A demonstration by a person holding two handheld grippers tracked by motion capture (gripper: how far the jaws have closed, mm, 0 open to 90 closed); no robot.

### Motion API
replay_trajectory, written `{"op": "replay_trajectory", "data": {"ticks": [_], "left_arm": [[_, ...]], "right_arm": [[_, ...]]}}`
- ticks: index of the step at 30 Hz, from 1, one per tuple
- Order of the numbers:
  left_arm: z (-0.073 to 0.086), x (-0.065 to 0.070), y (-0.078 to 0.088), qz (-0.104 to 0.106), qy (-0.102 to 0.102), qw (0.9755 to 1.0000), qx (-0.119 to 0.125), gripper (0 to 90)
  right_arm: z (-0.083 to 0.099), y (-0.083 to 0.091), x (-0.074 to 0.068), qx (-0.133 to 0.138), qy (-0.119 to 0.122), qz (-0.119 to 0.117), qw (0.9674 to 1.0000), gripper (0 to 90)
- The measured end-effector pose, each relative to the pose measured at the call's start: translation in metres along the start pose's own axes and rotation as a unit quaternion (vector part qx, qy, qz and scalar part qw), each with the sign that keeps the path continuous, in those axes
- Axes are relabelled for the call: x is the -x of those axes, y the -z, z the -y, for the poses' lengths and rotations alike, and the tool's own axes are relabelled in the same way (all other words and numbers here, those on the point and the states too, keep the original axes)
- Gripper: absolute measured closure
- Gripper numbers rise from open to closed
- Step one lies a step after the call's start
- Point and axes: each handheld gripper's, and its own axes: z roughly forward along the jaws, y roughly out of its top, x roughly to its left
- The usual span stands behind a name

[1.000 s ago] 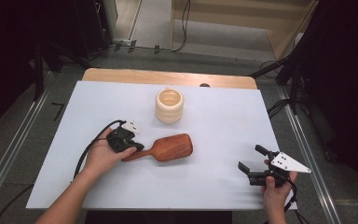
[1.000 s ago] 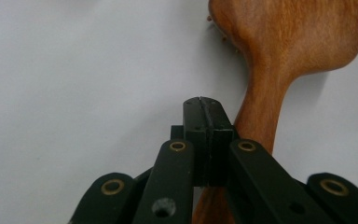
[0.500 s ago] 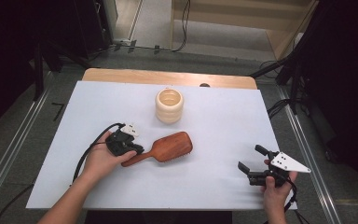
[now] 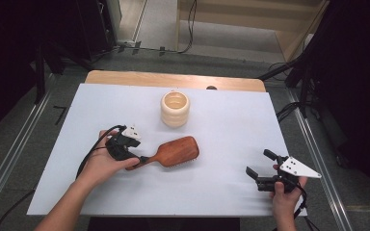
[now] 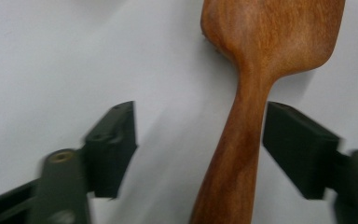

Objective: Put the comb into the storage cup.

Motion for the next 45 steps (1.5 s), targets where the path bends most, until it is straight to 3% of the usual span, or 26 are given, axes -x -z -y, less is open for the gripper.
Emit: {"op": "replay_trajectory", "data": {"ticks": [2, 6, 9, 13, 20, 27, 34, 45], "left_arm": [[-0.001, 0.002, -0.002, 0.002, 0.002, 1.0, 0.004, 0.0], [-0.003, 0.006, -0.004, 0.01, -0.005, 0.9999, 0.008, 0.0], [-0.005, 0.01, -0.009, 0.01, -0.013, 0.9998, -0.009, 0.0], [-0.006, 0.012, -0.015, -0.001, -0.007, 0.9998, -0.019, 14.7], [-0.008, 0.016, -0.021, 0.004, -0.02, 0.9993, -0.03, 24.1], [-0.008, 0.018, -0.024, 0.011, -0.031, 0.9986, -0.041, 41.6], [-0.01, 0.021, -0.026, 0.01, -0.032, 0.9985, -0.043, 47.1], [-0.022, 0.03, -0.033, 0.012, -0.064, 0.9967, -0.048, 57.9]], "right_arm": [[0.0, 0.0, 0.0, 0.0, -0.002, 0.0, 1.0, 0.0], [0.0, 0.0, 0.0, 0.0, -0.003, 0.0, 1.0, 0.0], [0.0, 0.0, 0.0, 0.0, -0.003, 0.0, 1.0, 0.0], [0.0, 0.0, 0.0, 0.0, -0.004, 0.0, 1.0, 0.0], [0.0, 0.0, 0.001, -0.002, -0.006, 0.001, 1.0, 0.0], [0.0, -0.001, 0.001, -0.003, -0.006, 0.002, 1.0, 0.0], [0.0, -0.001, 0.0, -0.004, -0.007, 0.003, 1.0, 0.0], [0.0, -0.001, 0.001, -0.005, -0.007, 0.003, 1.0, 0.0]]}}
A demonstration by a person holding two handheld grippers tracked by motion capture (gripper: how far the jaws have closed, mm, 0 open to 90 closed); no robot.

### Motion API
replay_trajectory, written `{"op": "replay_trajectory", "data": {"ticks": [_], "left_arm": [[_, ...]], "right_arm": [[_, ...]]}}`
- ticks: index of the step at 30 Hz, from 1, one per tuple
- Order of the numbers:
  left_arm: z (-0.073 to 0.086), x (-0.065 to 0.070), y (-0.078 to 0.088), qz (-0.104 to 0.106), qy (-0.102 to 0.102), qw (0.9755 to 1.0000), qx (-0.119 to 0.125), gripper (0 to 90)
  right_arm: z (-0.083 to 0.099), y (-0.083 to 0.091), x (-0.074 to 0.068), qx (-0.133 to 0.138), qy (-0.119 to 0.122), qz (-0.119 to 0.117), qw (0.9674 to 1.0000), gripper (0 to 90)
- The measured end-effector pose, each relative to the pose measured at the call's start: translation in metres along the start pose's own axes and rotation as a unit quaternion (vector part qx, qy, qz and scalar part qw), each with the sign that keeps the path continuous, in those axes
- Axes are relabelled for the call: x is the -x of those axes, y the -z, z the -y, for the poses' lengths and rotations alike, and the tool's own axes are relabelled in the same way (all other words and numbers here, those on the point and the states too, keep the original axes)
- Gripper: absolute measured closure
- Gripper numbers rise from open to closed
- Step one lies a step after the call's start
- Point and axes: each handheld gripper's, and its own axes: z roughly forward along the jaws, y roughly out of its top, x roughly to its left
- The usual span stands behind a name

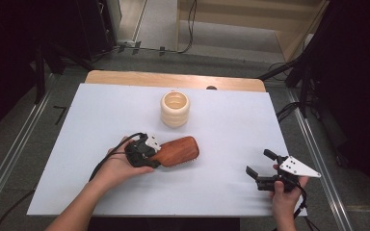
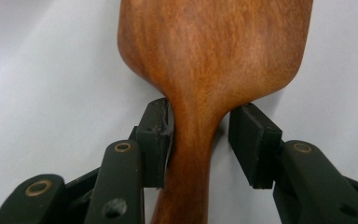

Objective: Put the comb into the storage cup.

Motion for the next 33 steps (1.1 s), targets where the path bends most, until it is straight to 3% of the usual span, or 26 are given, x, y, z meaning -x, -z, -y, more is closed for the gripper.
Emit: {"op": "replay_trajectory", "data": {"ticks": [9, 11, 18, 33], "left_arm": [[-0.001, 0.002, -0.001, -0.003, -0.01, 0.9999, 0.001, 60.1], [0.0, 0.0, -0.001, 0.007, -0.006, 0.9999, 0.006, 64.0], [0.001, 0.001, 0.0, 0.007, -0.016, 0.9998, 0.006, 70.9], [0.012, 0.0, 0.002, 0.017, 0.017, 0.9988, 0.042, 71.9]], "right_arm": [[0.0, 0.0, 0.0, -0.001, 0.001, 0.002, 1.0, 0.0], [0.0, -0.001, 0.0, -0.002, 0.001, 0.002, 1.0, 0.0], [0.0, -0.001, 0.0, -0.002, 0.001, 0.003, 1.0, 0.0], [0.0, 0.0, 0.0, 0.0, 0.0, 0.001, 1.0, 0.0]]}}
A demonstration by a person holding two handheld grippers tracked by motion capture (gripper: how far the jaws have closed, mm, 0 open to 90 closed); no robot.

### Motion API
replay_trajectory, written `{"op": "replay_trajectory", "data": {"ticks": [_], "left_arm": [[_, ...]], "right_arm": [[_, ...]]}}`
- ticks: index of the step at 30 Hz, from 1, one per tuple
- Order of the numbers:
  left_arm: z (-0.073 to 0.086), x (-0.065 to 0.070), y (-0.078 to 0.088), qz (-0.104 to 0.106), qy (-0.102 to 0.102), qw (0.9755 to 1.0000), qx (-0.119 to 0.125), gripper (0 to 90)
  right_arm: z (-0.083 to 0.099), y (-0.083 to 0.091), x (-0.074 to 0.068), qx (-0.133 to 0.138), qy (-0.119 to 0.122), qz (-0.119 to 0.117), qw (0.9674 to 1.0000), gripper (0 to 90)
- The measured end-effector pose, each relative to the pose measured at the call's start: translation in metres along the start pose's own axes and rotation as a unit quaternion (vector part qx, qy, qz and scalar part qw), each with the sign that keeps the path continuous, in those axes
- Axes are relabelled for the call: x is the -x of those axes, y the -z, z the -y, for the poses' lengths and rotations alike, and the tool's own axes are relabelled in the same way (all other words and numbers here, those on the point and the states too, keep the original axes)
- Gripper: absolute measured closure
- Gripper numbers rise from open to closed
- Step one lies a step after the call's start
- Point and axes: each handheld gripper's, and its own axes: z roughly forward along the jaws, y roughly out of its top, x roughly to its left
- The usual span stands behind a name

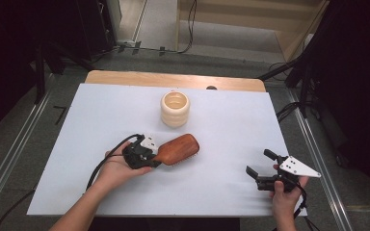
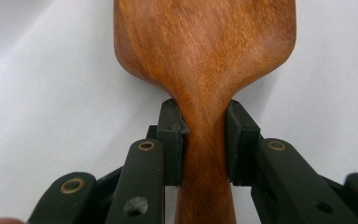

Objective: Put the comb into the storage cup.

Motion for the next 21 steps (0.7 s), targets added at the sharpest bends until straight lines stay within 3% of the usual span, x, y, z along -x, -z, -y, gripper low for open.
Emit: {"op": "replay_trajectory", "data": {"ticks": [10, 14, 17, 21], "left_arm": [[0.007, 0.005, 0.002, -0.011, 0.019, 0.9988, 0.043, 71.9], [0.009, 0.009, 0.004, -0.015, 0.018, 0.9979, 0.06, 71.9], [0.01, 0.012, 0.006, -0.022, 0.021, 0.9967, 0.075, 71.9], [0.013, 0.013, 0.012, -0.025, 0.028, 0.9942, 0.101, 71.9]], "right_arm": [[-0.002, 0.003, 0.0, 0.005, 0.002, -0.002, 1.0, 0.0], [-0.003, 0.003, -0.001, 0.007, 0.003, 0.002, 1.0, 0.0], [-0.006, 0.002, -0.004, 0.009, 0.0, -0.004, 1.0, 0.0], [-0.018, -0.001, -0.016, 0.01, 0.017, -0.009, 0.9998, 0.0]]}}
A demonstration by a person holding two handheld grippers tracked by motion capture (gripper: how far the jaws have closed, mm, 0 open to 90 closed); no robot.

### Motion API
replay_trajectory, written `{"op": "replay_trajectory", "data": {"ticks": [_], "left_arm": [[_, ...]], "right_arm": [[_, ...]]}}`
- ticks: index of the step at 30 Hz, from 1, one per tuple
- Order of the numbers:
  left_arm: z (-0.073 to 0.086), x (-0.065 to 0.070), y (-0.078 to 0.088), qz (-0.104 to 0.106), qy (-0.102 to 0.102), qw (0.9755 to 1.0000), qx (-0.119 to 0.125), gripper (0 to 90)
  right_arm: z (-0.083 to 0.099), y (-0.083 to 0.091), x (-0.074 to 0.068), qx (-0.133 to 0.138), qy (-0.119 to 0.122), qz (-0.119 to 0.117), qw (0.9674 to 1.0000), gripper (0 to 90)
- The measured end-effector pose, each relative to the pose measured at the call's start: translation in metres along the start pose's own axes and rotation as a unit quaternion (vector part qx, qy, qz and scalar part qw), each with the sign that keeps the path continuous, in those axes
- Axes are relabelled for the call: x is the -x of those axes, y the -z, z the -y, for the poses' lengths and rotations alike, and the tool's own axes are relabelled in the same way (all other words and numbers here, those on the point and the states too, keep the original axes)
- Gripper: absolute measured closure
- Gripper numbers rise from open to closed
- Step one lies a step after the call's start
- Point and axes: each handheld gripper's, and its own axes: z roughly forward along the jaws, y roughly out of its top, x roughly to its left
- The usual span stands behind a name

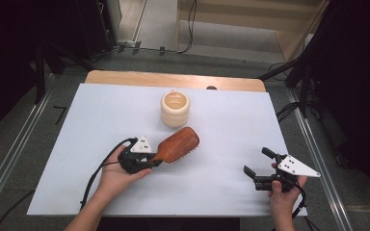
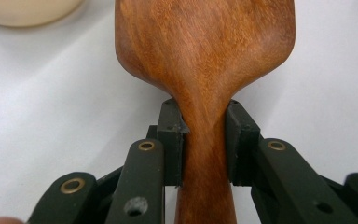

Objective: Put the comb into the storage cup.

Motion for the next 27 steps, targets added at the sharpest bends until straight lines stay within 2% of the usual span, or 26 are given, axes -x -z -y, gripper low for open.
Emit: {"op": "replay_trajectory", "data": {"ticks": [3, 10, 13, 15, 17, 21, 23, 27], "left_arm": [[0.001, 0.001, 0.004, -0.002, 0.005, 0.9999, 0.016, 71.9], [0.004, 0.003, 0.014, -0.015, 0.012, 0.9981, 0.059, 71.9], [0.004, 0.003, 0.017, -0.022, 0.012, 0.9975, 0.066, 71.9], [0.006, 0.002, 0.019, -0.023, 0.013, 0.997, 0.073, 71.9], [0.007, 0.001, 0.022, -0.031, 0.018, 0.996, 0.082, 71.9], [0.007, 0.001, 0.025, -0.036, 0.018, 0.9948, 0.093, 71.9], [0.008, 0.001, 0.026, -0.034, 0.018, 0.9931, 0.11, 71.9], [0.01, 0.002, 0.028, -0.037, 0.02, 0.9906, 0.13, 71.8]], "right_arm": [[-0.006, -0.002, -0.004, 0.002, -0.001, -0.004, 1.0, 0.0], [-0.029, -0.016, -0.02, 0.014, -0.004, -0.039, 0.9991, 0.0], [-0.036, -0.02, -0.023, 0.017, -0.003, -0.044, 0.9989, 0.0], [-0.043, -0.025, -0.026, 0.021, -0.002, -0.056, 0.9982, 0.0], [-0.052, -0.035, -0.03, 0.017, 0.001, -0.059, 0.9981, 0.0], [-0.06, -0.044, -0.034, 0.016, -0.002, -0.064, 0.9978, 0.0], [-0.066, -0.049, -0.038, 0.017, 0.0, -0.071, 0.9973, 0.0], [-0.077, -0.061, -0.046, 0.018, 0.007, -0.079, 0.9967, 0.0]]}}
